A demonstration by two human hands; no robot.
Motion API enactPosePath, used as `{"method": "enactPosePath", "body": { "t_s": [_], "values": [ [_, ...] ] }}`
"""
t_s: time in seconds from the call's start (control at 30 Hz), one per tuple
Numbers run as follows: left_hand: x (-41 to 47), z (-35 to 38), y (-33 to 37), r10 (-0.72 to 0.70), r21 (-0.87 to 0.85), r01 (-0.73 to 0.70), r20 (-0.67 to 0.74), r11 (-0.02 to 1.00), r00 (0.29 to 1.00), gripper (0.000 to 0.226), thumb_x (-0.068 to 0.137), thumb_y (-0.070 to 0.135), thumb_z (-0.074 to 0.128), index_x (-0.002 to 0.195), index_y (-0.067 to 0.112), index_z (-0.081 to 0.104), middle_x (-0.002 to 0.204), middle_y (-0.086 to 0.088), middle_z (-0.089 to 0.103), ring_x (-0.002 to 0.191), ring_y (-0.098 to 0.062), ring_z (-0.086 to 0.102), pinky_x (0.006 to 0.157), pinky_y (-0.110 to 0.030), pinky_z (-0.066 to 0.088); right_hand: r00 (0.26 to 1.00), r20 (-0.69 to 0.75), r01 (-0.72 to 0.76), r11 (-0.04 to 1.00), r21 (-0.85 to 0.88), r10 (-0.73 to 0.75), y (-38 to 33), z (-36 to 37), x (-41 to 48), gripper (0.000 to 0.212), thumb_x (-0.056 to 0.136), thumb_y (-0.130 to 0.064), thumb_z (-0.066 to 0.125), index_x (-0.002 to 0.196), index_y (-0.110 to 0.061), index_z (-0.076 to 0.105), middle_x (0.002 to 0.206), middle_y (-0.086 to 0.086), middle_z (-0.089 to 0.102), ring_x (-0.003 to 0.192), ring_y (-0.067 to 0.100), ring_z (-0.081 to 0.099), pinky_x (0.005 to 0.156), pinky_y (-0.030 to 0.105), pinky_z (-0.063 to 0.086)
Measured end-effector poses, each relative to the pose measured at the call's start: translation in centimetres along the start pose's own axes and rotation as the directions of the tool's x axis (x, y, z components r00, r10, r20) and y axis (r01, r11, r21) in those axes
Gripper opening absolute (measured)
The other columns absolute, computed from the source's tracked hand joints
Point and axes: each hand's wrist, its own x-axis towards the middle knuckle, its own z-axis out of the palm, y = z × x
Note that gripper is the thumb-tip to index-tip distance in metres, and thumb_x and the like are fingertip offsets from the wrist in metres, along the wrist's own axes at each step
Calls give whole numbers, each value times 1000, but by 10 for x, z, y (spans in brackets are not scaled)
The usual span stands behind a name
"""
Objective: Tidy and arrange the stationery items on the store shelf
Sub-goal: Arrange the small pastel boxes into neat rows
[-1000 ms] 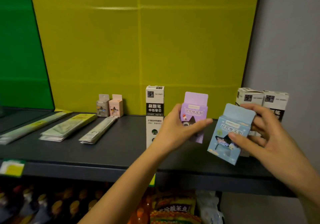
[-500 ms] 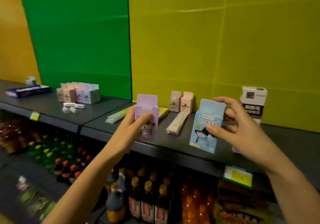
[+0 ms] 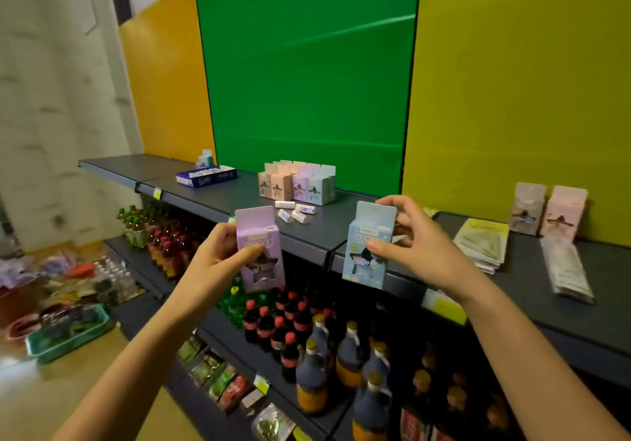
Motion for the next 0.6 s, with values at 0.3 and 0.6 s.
{"method": "enactPosePath", "body": {
  "t_s": [0.3, 0.6],
  "values": [
    [89, -57, -36, 67, 77, -66, -3, 995, 998, 28, 79, 12, 68, 98, 27, 54, 107, -5, 63, 94, -20, 64, 78, -31, 53, 1000, 26, 19, 987, -159, -15, 4, 61, 122, 52, 79, -15, 71, 120, -19, 39, 110, -1, 63, 82, 2, 58, 65, 6, 43],
    [233, -56, -62, 150, 225, -167, 88, 960, 985, 31, 69, 6, 77, 87, 23, 58, 89, 1, 69, 82, -17, 65, 78, -26, 52, 997, -72, -38, 926, -375, 12, 22, 71, 247, 52, 75, -17, 73, 120, -11, 48, 118, 11, 60, 103, 26, 59, 90, 37, 48]
  ]
}}
